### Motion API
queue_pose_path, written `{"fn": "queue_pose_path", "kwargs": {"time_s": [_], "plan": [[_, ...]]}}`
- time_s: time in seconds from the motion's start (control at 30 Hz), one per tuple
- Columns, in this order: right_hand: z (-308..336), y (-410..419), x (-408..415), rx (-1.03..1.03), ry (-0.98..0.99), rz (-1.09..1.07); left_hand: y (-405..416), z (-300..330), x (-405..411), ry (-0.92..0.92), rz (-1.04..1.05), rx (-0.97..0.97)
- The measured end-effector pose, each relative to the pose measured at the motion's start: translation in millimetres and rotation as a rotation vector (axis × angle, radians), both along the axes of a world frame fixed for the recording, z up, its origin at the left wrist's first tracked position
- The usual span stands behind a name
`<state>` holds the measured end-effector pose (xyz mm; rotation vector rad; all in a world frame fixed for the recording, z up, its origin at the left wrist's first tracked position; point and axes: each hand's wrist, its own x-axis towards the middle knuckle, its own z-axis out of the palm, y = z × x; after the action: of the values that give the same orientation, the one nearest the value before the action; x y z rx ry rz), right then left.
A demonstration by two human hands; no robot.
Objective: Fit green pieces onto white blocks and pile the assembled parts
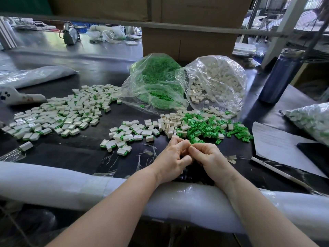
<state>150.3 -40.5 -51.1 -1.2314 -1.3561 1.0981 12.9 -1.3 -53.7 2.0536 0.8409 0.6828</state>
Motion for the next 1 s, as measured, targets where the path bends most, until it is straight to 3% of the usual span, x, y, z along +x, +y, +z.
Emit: {"fn": "queue_pose_path", "kwargs": {"time_s": [1.0], "plan": [[1.5, -0.8, -0.3, 0.002, 0.009, 0.011, -1.8, 1.3, -1.0, -0.015, 0.016, -0.008]]}}
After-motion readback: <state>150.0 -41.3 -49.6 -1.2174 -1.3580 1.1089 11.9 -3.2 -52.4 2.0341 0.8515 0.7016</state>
